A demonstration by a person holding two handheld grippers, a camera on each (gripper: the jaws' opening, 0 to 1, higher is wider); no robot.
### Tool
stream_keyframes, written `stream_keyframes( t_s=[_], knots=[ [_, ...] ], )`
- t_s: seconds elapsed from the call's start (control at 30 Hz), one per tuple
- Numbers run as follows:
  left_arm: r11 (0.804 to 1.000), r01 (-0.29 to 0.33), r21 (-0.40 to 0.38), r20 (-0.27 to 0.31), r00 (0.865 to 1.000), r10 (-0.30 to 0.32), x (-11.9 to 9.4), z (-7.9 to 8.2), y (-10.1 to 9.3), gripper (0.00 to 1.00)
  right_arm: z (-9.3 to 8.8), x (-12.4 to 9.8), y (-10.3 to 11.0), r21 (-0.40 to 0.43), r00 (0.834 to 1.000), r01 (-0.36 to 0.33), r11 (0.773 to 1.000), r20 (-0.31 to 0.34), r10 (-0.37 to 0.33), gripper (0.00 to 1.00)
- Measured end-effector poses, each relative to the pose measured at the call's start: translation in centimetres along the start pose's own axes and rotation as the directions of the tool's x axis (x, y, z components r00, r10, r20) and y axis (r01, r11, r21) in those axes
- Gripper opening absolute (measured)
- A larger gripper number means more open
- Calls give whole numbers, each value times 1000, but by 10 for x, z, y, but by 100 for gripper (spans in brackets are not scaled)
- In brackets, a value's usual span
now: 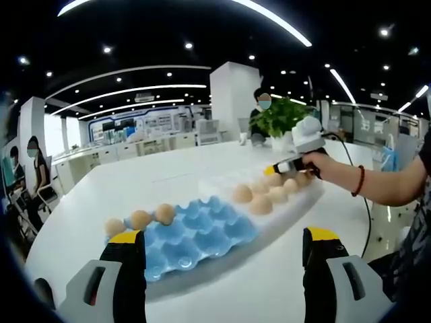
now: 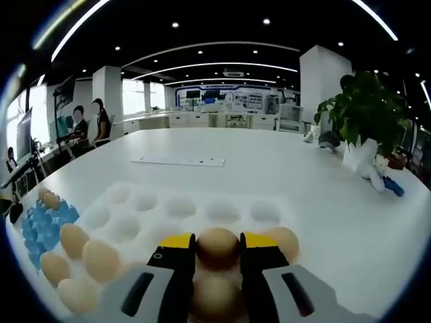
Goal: Place the egg into an empty slot of the egg tray after lifting it from the table, then release the egg inside the slot.
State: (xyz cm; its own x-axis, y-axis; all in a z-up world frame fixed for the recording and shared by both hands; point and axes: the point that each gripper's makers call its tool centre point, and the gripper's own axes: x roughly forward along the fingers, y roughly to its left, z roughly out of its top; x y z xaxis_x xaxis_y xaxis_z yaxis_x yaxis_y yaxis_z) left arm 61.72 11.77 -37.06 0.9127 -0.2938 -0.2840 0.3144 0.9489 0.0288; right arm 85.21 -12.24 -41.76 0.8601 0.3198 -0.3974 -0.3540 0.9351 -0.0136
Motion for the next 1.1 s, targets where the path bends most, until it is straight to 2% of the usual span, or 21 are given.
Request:
stream_keyframes(
  t_s=[0.23, 0.57, 0.67, 0.93, 1.1],
  knots=[
    [1000, -10, -2, -1, 1000, 10, -2, -1, 3, 99, 8, -1, 0, 31, 998, -30, 999, 47, 29, 26],
    [1000, -5, 3, 4, 1000, 5, -2, 1, 0, 99, 25, -19, 14, 11, 986, -93, 996, 139, 91, 26],
    [1000, -7, 4, 3, 1000, 7, -3, 1, 0, 99, 33, -21, 25, -3, 977, -129, 992, 172, 128, 26],
    [1000, -21, 1, 4, 1000, 21, -10, 0, 6, 99, 38, -20, 50, -25, 967, -177, 984, 184, 179, 26],
    [999, -33, -4, 2, 999, 33, -14, -2, 10, 98, 45, -19, 70, -46, 952, -226, 973, 200, 230, 26]
  ],
)
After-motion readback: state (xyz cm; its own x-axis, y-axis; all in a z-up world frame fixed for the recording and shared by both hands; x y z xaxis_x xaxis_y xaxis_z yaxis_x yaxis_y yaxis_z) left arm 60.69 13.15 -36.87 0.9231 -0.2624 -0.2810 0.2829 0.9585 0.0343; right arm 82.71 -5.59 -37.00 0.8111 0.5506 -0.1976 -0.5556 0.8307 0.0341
